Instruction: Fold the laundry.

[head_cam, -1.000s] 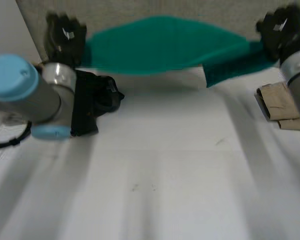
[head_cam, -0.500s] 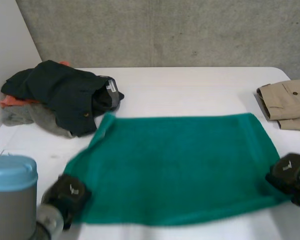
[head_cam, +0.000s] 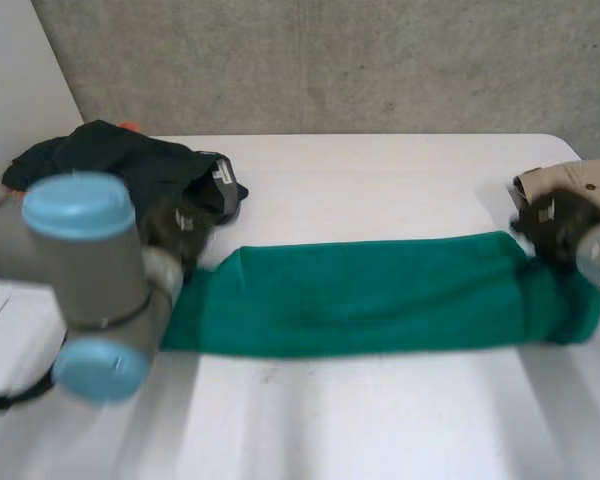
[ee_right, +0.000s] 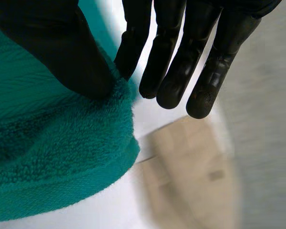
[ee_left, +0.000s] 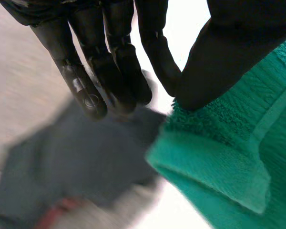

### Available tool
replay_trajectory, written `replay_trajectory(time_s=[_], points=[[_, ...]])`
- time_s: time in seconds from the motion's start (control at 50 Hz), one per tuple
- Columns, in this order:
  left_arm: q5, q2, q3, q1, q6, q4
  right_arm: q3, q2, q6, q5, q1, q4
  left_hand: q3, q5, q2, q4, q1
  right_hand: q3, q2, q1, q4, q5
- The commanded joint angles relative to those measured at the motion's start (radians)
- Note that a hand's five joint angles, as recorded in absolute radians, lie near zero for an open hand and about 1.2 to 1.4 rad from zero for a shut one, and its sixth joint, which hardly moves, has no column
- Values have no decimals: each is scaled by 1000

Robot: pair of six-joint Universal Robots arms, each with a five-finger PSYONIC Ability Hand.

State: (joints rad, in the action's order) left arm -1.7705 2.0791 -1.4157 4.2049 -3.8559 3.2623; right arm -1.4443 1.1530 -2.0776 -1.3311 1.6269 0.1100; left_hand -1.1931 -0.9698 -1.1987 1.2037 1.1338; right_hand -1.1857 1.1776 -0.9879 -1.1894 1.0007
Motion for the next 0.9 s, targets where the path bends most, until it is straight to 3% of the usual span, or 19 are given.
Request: replay_trajectory(time_s=[0.02, 0.16, 0.38, 0.54, 0.7, 0.78, 0.84, 0.9], points=[[5, 62, 516, 67, -53, 170, 416, -32, -180, -79, 91, -266, -203, -252, -198, 193, 262, -211, 219, -408, -207, 221], [6, 41, 609, 75, -43, 447, 464, 27, -352, -89, 102, -509, -203, -252, -198, 193, 262, -211, 219, -408, -207, 221], [13, 33, 411, 72, -20, 461, 386, 1, -352, -88, 105, -449, -203, -252, -198, 193, 262, -211, 219, -408, -207, 221], [6, 47, 213, 67, 27, 447, 225, -12, -351, -74, 105, -425, -203, -252, -198, 193, 262, -211, 219, -408, -207, 221], [6, 7, -132, 34, 46, 298, 6, 1, -311, -51, 67, -181, -203, -252, -198, 193, 262, -211, 219, -408, -207, 221], [5, -80, -320, 6, 49, 179, -116, 43, -173, -17, -31, 18, -203, -252, -198, 193, 262, -211, 219, -408, -207, 221], [0, -155, -497, -28, 49, 62, -250, 134, 41, -5, -140, 244, -203, -252, -198, 193, 262, -211, 219, -408, -207, 221], [-3, -200, -567, -51, 50, 4, -342, 177, 190, 0, -212, 367, -203, -252, -198, 193, 262, -211, 219, -408, -207, 221]])
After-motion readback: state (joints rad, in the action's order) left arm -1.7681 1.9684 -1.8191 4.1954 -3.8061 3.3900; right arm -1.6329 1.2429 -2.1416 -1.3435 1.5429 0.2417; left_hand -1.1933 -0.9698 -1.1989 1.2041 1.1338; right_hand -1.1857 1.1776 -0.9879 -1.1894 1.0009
